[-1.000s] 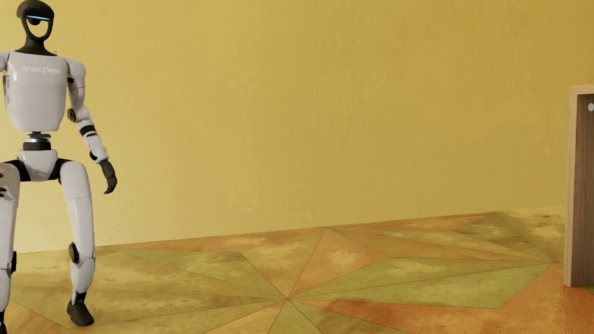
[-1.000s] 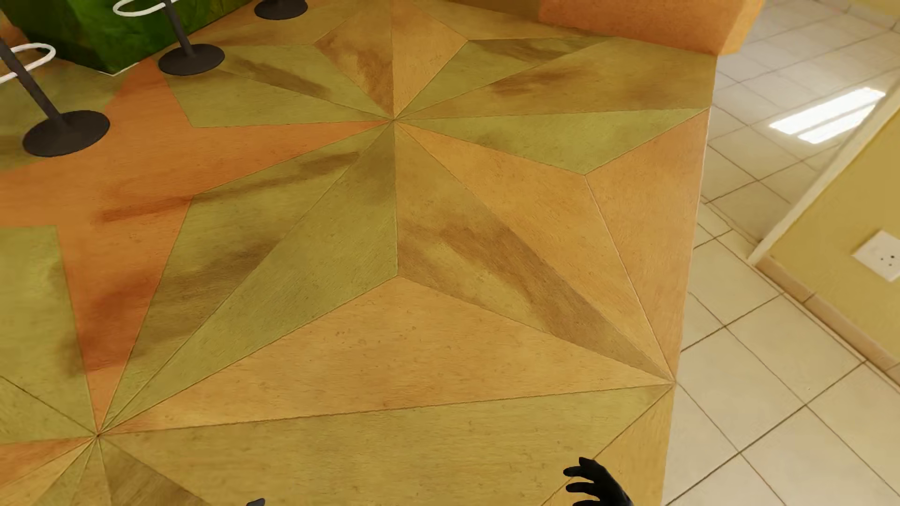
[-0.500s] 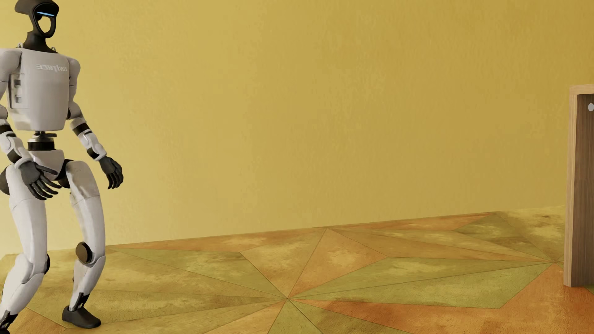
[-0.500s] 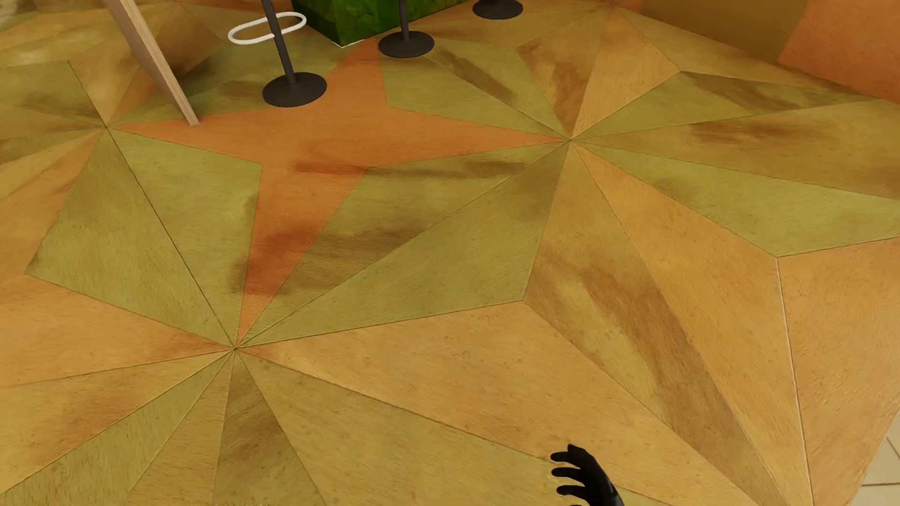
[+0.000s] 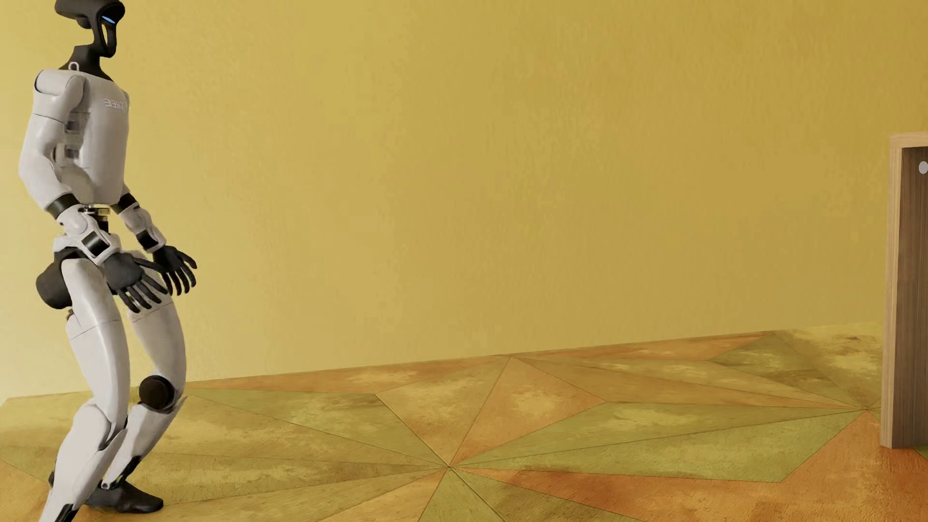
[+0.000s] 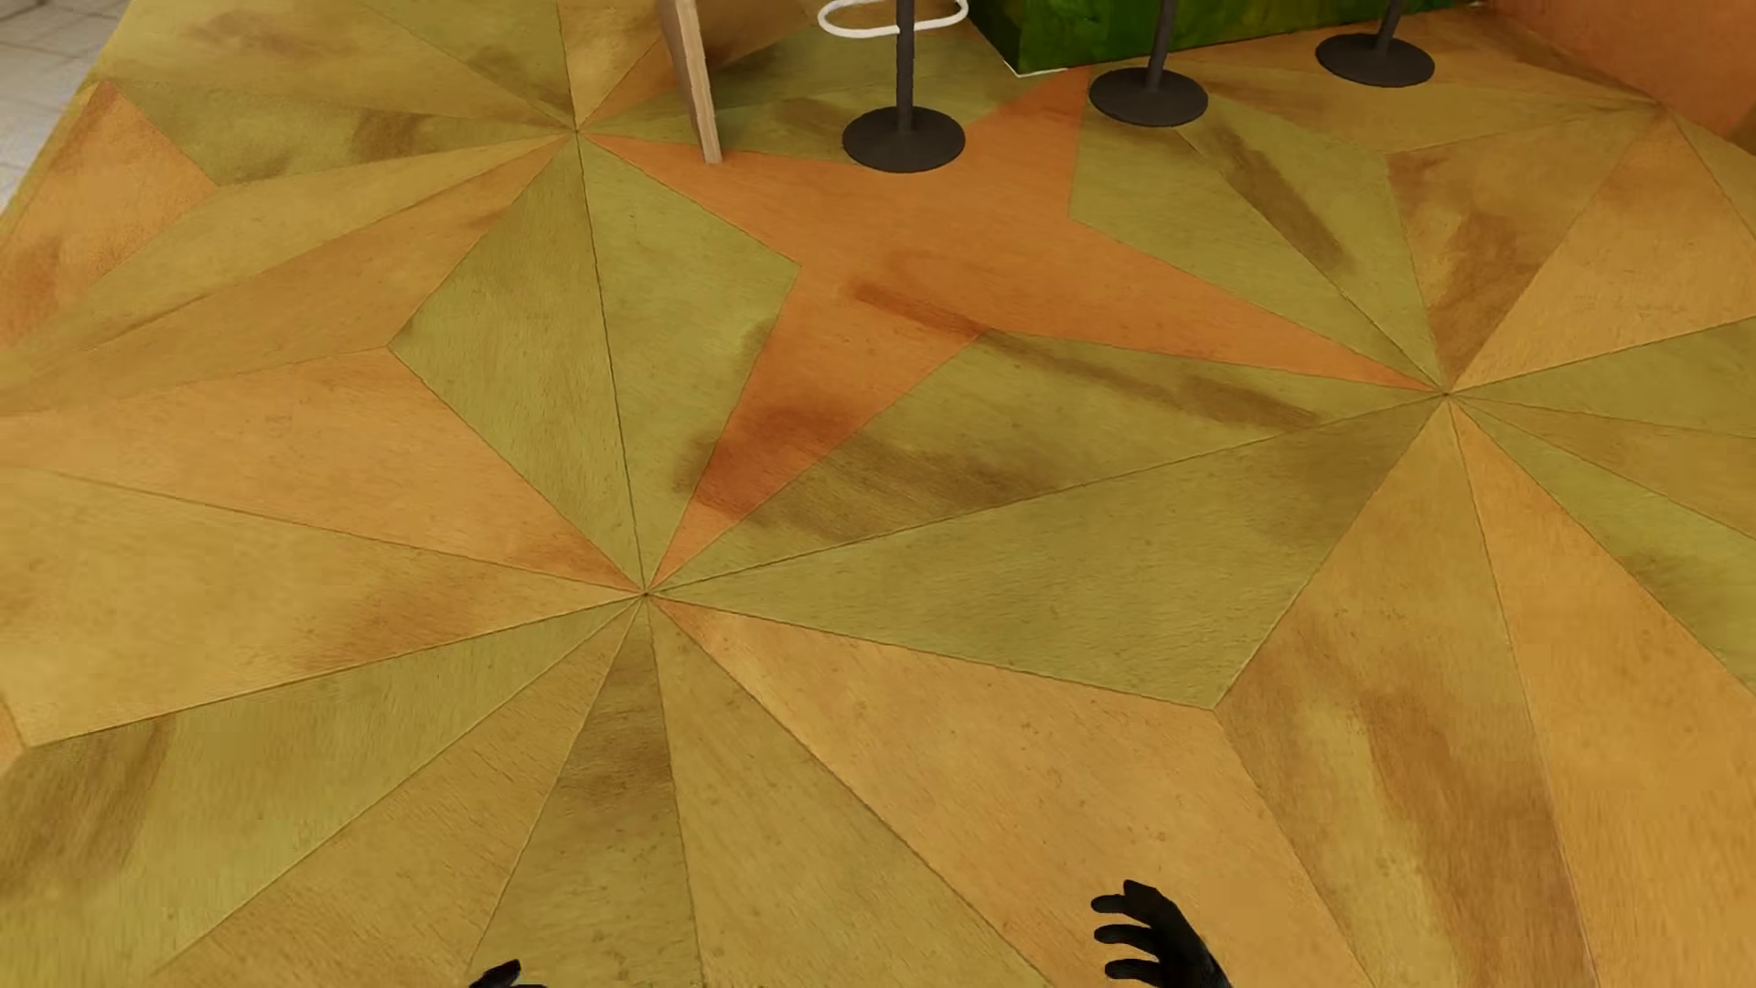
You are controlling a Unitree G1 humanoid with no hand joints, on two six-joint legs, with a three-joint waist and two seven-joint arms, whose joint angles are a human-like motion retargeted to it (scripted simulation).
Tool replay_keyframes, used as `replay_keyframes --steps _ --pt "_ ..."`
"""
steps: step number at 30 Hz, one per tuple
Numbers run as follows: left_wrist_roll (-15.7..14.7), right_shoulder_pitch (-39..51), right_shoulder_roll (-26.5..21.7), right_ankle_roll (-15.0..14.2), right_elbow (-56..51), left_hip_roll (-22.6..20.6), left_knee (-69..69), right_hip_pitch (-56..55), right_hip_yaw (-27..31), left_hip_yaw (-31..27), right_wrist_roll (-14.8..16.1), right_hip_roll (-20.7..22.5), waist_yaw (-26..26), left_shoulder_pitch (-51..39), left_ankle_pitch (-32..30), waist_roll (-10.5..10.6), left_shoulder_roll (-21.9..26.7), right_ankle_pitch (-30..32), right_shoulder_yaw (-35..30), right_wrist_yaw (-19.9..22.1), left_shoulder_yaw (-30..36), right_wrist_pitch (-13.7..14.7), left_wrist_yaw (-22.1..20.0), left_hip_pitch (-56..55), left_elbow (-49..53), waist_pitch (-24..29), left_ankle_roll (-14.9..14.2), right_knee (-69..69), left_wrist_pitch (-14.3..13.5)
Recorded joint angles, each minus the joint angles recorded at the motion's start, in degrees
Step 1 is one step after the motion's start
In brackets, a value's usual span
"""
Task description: Turn back
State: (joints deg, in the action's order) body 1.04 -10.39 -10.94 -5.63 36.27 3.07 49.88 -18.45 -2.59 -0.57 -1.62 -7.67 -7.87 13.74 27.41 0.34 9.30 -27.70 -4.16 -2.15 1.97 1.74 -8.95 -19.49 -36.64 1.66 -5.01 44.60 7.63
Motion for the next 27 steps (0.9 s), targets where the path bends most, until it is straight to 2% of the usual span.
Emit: replay_keyframes --steps 1,2,3,4,5,6,7,8,9,10,11,13,14,15,16,17,18,19,20,21,22,23,24,25,26,27 --pt "-0.24 1.7 0.31 -0.03 0.57 1.94 0.22 0.88 -1.88 2.19 0.61 -0.37 -1.18 -0.6 0.96 1.39 0.69 -1.03 -1.09 1.3 -1.81 -0.61 1.31 -1.59 0.14 -0.07 -0.96 0.71 -0.22" --pt "-0.42 4.25 1.73 -0.36 -0.78 1.99 0.04 -0.32 -2.63 1.77 1.91 -1.13 -1.45 -0.72 2.64 2.63 1.22 -0.26 -2.79 3.09 -3.16 -1.86 2.12 -1.42 -2.68 0.67 -0.1 6.52 -1.71" --pt "-0.91 4.81 1.96 3.06 -3.01 0.54 -0.16 -4.63 -0.96 0.25 3.17 -1.32 -0.92 0.09 2.64 2.64 3.25 6.0 -4.05 3.94 -2.84 -3.11 2.05 -1.14 -4.43 0.85 3.14 15.75 -3.12" --pt "-1.45 3.31 2.43 10.01 -2.12 -0.67 -1.61 -8.54 1.72 -1.57 3.93 -0.05 -0.76 1.2 2.12 1.69 5.28 12.08 -2.98 3.57 -2.3 -3.44 1.25 -0.66 -5.6 0.03 2.12 21.78 -4.58" --pt "-1.91 1.47 1.08 14.61 -1.55 -1.64 -3.14 -10.36 4.02 -3.11 3.88 1.22 -1.29 1.01 1.62 0.87 4.36 11.44 -0.24 1.88 -1.64 -4.08 -0.4 0.43 -5.36 -0.07 2.29 19.87 -5.01" --pt "-1.68 0.62 0.91 16.44 -1.7 -3.01 -3.87 -11.29 4.84 -3.91 2.41 0.89 -0.76 0.77 1.51 -1.04 2.69 6.05 2.8 -0.09 0.51 -4.69 -2.15 0.68 -3.99 -0.15 2.05 10.92 -4.0" --pt "-1.04 -0.79 -0.3 2.04 0.12 -3.18 -2.84 -9.14 4.97 -4.43 0.69 0.24 -0.26 -0.44 2.17 -1.68 0.21 5.08 4.5 -1.66 2.14 -4.33 -3.37 0.38 -3.17 -0.29 1.79 4.01 -2.22" --pt "-0.38 0.03 -2.19 -0.63 1.54 -2.33 -1.9 -7.73 3.75 -4.02 -0.87 0.1 -0.48 -0.58 2.24 -1.54 -0.76 4.71 3.16 -2.22 2.21 -4.4 -3.52 0.45 -3.0 -0.03 1.69 3.32 -1.13" --pt "-0.11 -0.31 -1.81 -0.46 -0.26 -1.95 -0.93 -6.31 2.03 -3.2 -1.94 -0.91 0.29 0.12 0.8 -1.88 -0.01 3.95 0.99 -1.73 1.44 -4.21 -2.75 -0.07 -1.37 0.36 0.85 2.98 0.14" --pt "0.03 0.31 -1.38 -0.38 0.65 -0.47 -0.52 -4.55 0.14 -1.4 -2.45 -1.36 -0.28 0.23 0.02 -1.19 0.09 3.6 -0.03 -1.23 0.09 -3.42 -1.65 -0.46 -0.89 0.53 -0.28 1.98 1.18" --pt "-0.01 1.96 -0.67 -0.49 0.07 1.14 -2.58 -3.52 -1.66 0.87 -2.21 -1.81 -0.97 0.81 1.3 -0.01 -0.49 3.18 -0.5 -0.78 -0.99 -3.06 -0.45 -0.36 -1.46 0.11 -1.25 1.32 1.0" --pt "-0.36 5.49 2.27 -0.68 -0.75 0.82 -2.41 -2.21 -2.58 -0.08 0.06 -2.76 -2.65 1.08 1.66 1.51 1.69 3.4 -3.18 1.04 -2.75 -1.99 1.83 0.83 -3.82 1.14 2.13 4.82 -0.25" --pt "-0.23 5.23 2.02 1.96 -2.74 -0.27 -2.99 -5.8 -0.68 -1.64 1.11 -2.89 -1.96 0.72 1.29 2.06 3.23 8.97 -4.84 1.61 -1.67 -1.33 2.08 1.16 -5.19 1.47 2.02 12.73 -1.18" --pt "0.03 3.04 1.35 8.92 -2.05 -0.81 -4.67 -8.78 2.2 -2.8 1.93 -1.19 -1.48 0.91 0.68 1.74 3.82 13.46 -3.36 1.34 -1.17 -0.34 1.42 2.08 -4.3 0.93 2.0 15.88 -2.05" --pt "0.31 -0.22 1.64 15.44 -2.18 -1.6 -6.3 -10.12 4.2 -3.77 2.25 -0.29 -0.45 1.31 0.24 0.72 3.46 11.49 -0.22 0.72 -0.05 0.17 0.35 3.0 -3.02 0.13 1.93 12.17 -3.1" --pt "0.67 -2.29 0.95 16.68 -0.63 -2.37 -5.71 -8.49 5.15 -4.78 2.07 -0.73 0.69 0.39 0.84 -0.11 1.56 5.77 2.74 -0.14 0.99 0.41 -0.9 3.08 -2.59 -0.35 1.86 1.7 -4.22" --pt "0.85 -3.07 -0.91 -1.52 0.31 -2.38 -4.39 -6.67 5.6 -5.32 1.68 -1.24 0.65 -0.44 1.69 -0.49 0.06 7.71 1.82 -0.44 1.72 -0.2 -1.77 2.2 -2.44 -1.29 1.72 -1.16 -4.6" --pt "0.69 -3.51 -1.72 -3.34 -1.04 -1.04 -3.22 -5.31 3.98 -4.04 1.2 -1.39 0.76 -0.81 2.2 -0.16 -0.33 8.05 1.15 -0.42 2.38 -1.24 -1.92 1.75 -0.7 -1.26 1.52 -1.69 -3.74" --pt "0.22 -2.15 -1.63 -3.34 -0.9 0.05 -2.71 -4.3 2.37 -1.89 0.79 -2.18 1.14 -1.35 2.08 -0.33 0.91 7.15 1.23 -0.54 1.88 -2.23 -1.12 1.42 -0.32 -0.97 1.93 -1.43 -3.11" --pt "-0.13 -0.86 -2.32 -3.61 -1.56 1.05 -1.83 -2.86 0.74 -0.71 0.52 -2.6 0.53 -0.8 2.58 0.55 1.23 6.62 1.11 -0.55 0.37 -3.11 0.07 1.14 0.37 -0.8 1.81 -1.84 -2.58" --pt "-0.43 0.62 -1.15 -3.98 -1.93 1.1 -1.69 -1.94 -0.08 -0.57 0.36 -3.16 -0.69 0.32 3.17 0.87 1.38 5.97 1.45 -0.15 -1.09 -3.7 1.21 1.38 -0.37 -1.0 2.41 -1.93 -2.55" --pt "-0.59 2.26 1.12 -4.04 -2.71 0.09 -1.31 -1.03 -0.08 -1.85 0.34 -3.76 -1.09 0.59 3.62 0.5 2.35 4.68 -1.4 0.85 -1.86 -4.13 2.05 1.29 -3.15 -1.11 2.64 -1.6 -2.42" --pt "-0.85 4.64 1.11 -3.6 -2.89 -0.52 -0.79 -1.69 0.48 -3.1 0.17 -3.83 -1.77 0.52 4.01 0.76 2.71 5.93 -2.73 1.2 -2.83 -4.29 1.93 1.7 -4.14 0.03 2.88 2.16 -1.92" --pt "-1.15 5.2 2.14 0.97 -3.48 -1.43 -1.55 -4.2 1.96 -4.09 -0.36 -3.77 -1.79 1.09 3.72 0.34 3.24 9.54 -2.13 1.39 -2.5 -3.99 1.0 2.64 -4.72 1.06 3.12 8.53 -1.98" --pt "-1.1 3.16 2.37 11.53 -2.73 -2.52 -3.56 -7.18 4.21 -5.27 -1.09 -2.63 -1.8 1.76 2.86 -1.02 3.88 13.49 -1.61 0.79 -2.79 -2.98 -0.31 3.56 -6.45 0.96 3.19 13.85 -3.06" --pt "-0.95 2.06 1.34 17.58 -2.84 -2.1 -4.36 -9.02 4.09 -4.9 -1.57 -0.57 -0.15 2.81 2.63 -1.98 3.73 10.8 0.28 -0.94 -2.84 -2.93 -1.59 3.94 -4.45 1.08 3.0 12.56 -2.75"
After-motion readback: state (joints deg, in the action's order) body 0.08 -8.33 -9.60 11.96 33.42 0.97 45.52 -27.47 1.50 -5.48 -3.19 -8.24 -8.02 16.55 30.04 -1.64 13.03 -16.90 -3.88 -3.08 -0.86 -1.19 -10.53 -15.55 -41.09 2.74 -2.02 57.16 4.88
